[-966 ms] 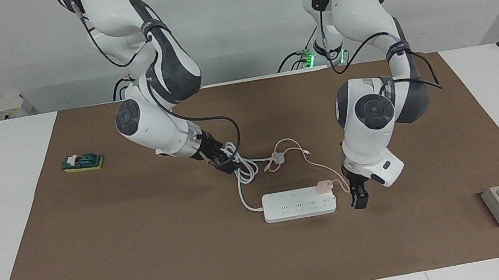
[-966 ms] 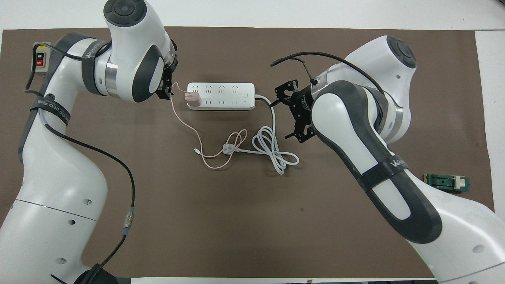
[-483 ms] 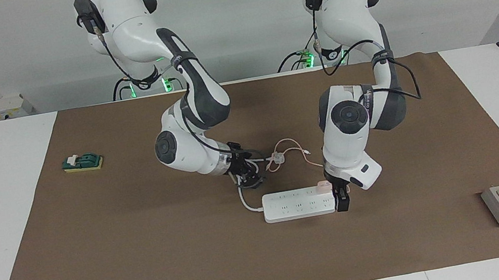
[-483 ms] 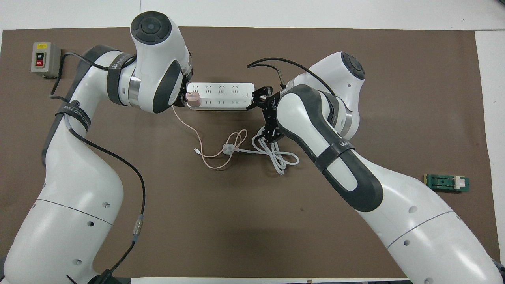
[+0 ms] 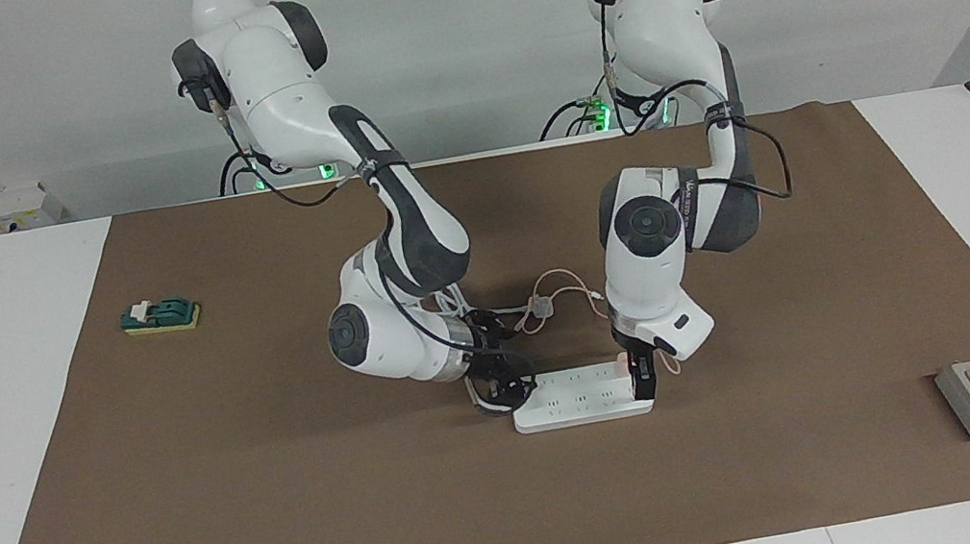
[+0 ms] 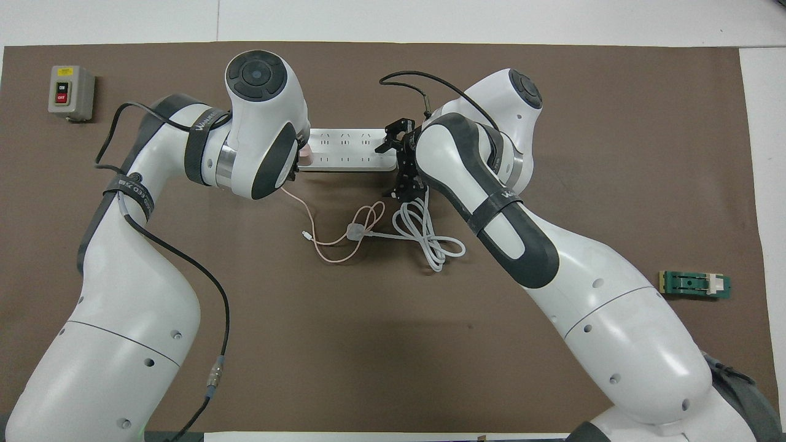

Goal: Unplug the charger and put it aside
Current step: 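Grasp the pink charger with the left gripper while the right gripper holds the strip, then pull the pink charger out and carry it toward the switch box with the left gripper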

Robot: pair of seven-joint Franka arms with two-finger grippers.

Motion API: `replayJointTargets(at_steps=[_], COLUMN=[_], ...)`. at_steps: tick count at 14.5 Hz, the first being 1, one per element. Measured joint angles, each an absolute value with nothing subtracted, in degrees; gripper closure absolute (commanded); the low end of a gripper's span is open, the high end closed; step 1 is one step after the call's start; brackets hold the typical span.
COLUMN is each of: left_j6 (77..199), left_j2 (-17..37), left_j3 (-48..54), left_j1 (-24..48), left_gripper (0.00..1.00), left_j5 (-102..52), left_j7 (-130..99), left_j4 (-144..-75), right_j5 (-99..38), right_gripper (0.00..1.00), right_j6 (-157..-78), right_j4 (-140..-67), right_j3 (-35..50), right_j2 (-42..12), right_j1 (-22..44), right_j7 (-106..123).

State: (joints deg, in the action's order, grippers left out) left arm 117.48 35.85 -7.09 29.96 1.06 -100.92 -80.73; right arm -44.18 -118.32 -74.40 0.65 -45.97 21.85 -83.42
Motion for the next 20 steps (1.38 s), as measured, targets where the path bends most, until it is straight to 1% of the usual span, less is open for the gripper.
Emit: replayJointTargets(at_steps=[5,9,12,15,17,20], left_j6=[117.2,117.0,115.5,109.3,104.5,98.2], left_j2=[34.7,34.5,33.6,28.6,24.5,20.1], left_j3=[-7.3,-7.3,-7.3,-7.9,-8.1,-8.3], left_j1=[30.0,30.0,29.6,26.6,22.9,16.0], left_gripper=[1.00,1.00,1.00,1.00,1.00,1.00], left_j5=[1.0,1.0,0.9,0.1,-0.8,-1.3], left_j7=[-100.9,-100.9,-98.9,-91.5,-84.4,-70.3], left_j4=[-82.4,-82.5,-82.2,-82.0,-82.1,-82.8], right_j5=[-44.2,-44.2,-44.1,-43.6,-43.5,-41.0], right_gripper=[0.00,0.00,0.00,0.00,0.00,0.00], right_j6=[-118.3,-118.4,-120.1,-120.7,-120.8,-120.7], right_j4=[-69.0,-67.2,-66.8,-66.4,-66.0,-64.5], right_j3=[0.1,-0.2,-0.1,-0.1,-0.1,-0.2], right_j2=[-49.4,-50.6,-51.4,-52.2,-52.5,-53.2], right_j1=[21.8,21.7,22.1,22.5,22.6,22.6], right_j7=[-83.8,-83.8,-83.8,-83.8,-83.8,-83.8])
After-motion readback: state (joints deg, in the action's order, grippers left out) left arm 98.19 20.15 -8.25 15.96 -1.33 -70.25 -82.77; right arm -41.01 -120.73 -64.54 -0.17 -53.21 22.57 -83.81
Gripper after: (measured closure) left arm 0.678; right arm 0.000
